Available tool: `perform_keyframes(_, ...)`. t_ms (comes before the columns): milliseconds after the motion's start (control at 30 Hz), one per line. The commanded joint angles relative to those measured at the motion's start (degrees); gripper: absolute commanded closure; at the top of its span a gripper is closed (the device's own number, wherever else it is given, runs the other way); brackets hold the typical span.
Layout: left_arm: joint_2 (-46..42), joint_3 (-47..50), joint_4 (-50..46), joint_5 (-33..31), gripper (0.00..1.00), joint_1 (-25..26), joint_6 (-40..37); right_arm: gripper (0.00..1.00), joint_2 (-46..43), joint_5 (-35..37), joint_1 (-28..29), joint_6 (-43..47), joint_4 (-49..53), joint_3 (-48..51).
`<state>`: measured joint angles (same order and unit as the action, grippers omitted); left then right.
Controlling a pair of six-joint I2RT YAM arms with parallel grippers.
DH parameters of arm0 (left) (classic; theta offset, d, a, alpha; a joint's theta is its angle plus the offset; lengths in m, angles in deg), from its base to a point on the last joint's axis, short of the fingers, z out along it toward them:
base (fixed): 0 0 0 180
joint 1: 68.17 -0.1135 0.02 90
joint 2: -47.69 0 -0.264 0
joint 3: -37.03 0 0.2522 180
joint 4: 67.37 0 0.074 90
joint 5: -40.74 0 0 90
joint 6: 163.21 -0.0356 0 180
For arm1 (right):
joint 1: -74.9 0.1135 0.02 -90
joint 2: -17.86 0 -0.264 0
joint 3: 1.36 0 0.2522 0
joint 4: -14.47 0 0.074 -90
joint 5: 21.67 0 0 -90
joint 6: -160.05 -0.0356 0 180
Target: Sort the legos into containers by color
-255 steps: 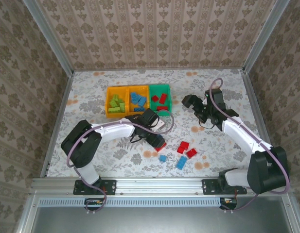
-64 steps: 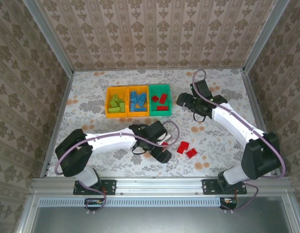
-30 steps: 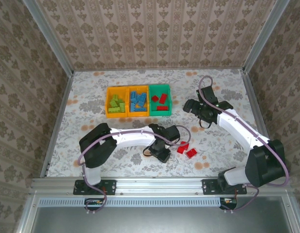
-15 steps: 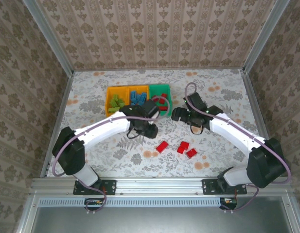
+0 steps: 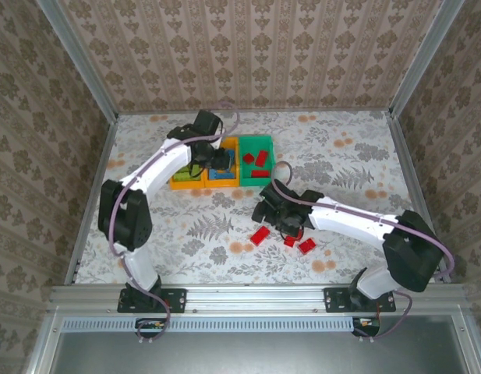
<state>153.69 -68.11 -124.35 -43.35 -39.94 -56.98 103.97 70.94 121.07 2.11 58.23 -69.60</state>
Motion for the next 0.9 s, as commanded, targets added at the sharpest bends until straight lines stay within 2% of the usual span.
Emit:
perform_keyframes(0, 4.3, -4.7, 1.3, 2.8, 0.68, -1.3, -2.3, 0.07, 4.9, -0.6, 1.2, -6.8, 0.4, -3.3)
perform_keyframes(233, 9.8, -7.9, 2.9, 4.1, 0.65, -3.7, -2.3, 0.07, 11.9, -2.6, 3.5, -10.3, -1.5, -5.6)
perform_keyframes(367, 11.5, -9.1, 2.6, 4.3, 0.59, -3.7, -2.7, 0.07, 14.1, -3.9, 3.8, -10.3, -1.6, -6.3)
perform_keyframes(633, 10.0, -6.9, 4.2, 4.5, 0.34, -3.6, -1.8, 0.15, 18.0, -4.5, 3.9, -8.9, -0.7, -7.6)
perform_keyframes(800, 6.6, -4.2, 5.4, 4.3, 0.2, -3.6, -0.8, 0.3, 20.9, -4.1, 3.8, -6.9, 0.4, -9.1)
perform_keyframes(833, 5.5, -3.4, 6.0, 4.2, 0.14, -3.7, -0.4, 0.36, 21.4, -3.9, 3.9, -6.3, 0.5, -9.5)
perform_keyframes(867, 4.4, -2.4, 6.7, 4.0, 0.02, -3.6, -0.1, 0.42, 21.9, -3.7, 3.8, -5.7, 0.5, -9.9)
